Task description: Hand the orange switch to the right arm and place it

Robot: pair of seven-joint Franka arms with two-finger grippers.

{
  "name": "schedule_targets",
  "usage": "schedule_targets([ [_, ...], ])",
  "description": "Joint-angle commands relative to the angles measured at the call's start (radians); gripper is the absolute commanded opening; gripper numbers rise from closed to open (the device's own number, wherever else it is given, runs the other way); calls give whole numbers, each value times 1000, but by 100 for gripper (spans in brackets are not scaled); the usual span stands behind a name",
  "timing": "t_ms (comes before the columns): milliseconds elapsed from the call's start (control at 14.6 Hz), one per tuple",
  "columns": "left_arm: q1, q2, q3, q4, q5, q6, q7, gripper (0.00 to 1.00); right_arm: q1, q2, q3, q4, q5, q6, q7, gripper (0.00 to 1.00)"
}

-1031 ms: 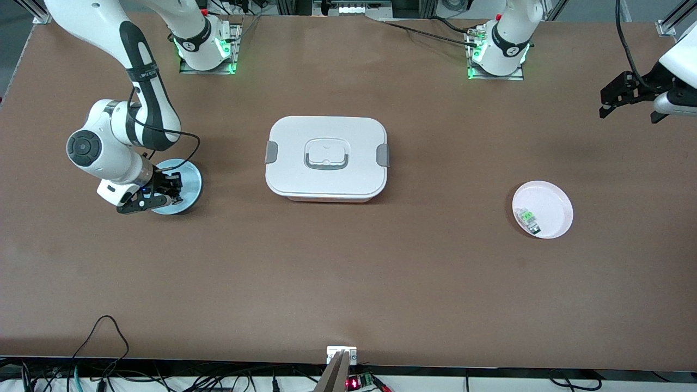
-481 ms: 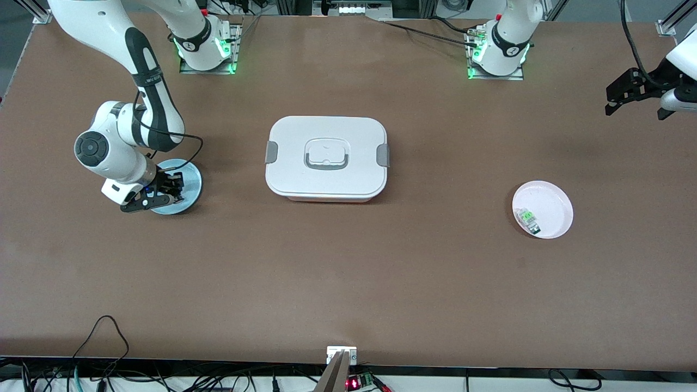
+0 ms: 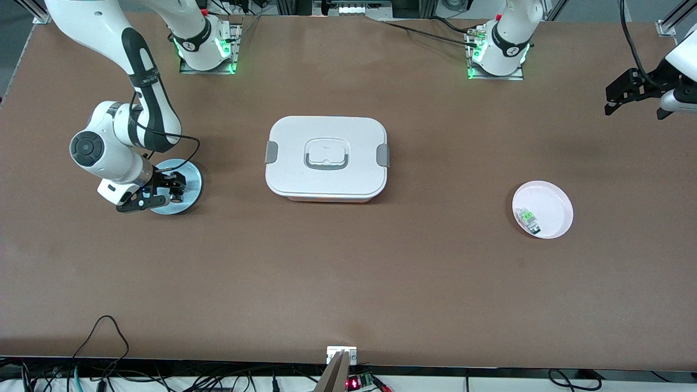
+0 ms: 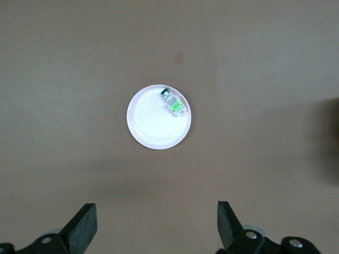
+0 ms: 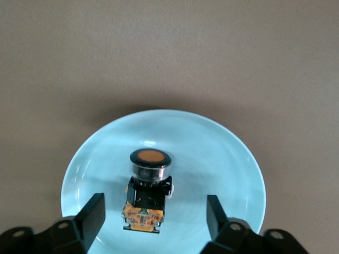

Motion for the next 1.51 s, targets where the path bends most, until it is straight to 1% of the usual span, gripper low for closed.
schedule_targets([
  [0, -2, -5, 6, 0, 12, -15, -14, 100, -7, -37, 6, 22, 2, -44, 0, 99],
  [137, -4, -5, 6, 0, 12, -17, -14, 100, -5, -47, 6, 55, 0, -105, 2, 99],
  [275, -2, -5, 6, 0, 3, -15, -14, 100, -8, -55, 7, 124, -1, -205, -3, 99],
  [481, -2, -5, 7, -2, -11, -17, -12, 100, -33, -73, 16, 224, -8, -361, 3, 99],
  [619, -2, -7, 7, -6, -14, -15, -12, 100, -62, -96, 23, 276, -14, -441, 9, 99],
  [756, -2, -7, 9, -6, -22, -17, -12, 100, -123, -122, 82, 316, -21, -513, 11, 99],
  [825, -1, -7, 9, -6, -22, -17, -12, 100, -155, -144, 119, 339, -47, -552, 14, 99],
  [962, -1, -10, 9, -6, -22, -17, -12, 100, -195, -190, 170, 368, -112, -624, 80, 99],
  [1031, -1, -10, 10, -6, -22, -15, -12, 100, -227, -216, 209, 378, -133, -664, 107, 99],
  [1168, -1, -12, 9, -6, -22, -15, -12, 100, -324, -271, 320, 388, -155, -725, 159, 99],
  [1306, -1, -12, 10, -6, -22, -17, -12, 100, -393, -328, 407, 392, -179, -780, 204, 99],
  [1443, -1, -12, 9, -6, -22, -17, -12, 100, -456, -378, 475, 395, -181, -817, 229, 99],
])
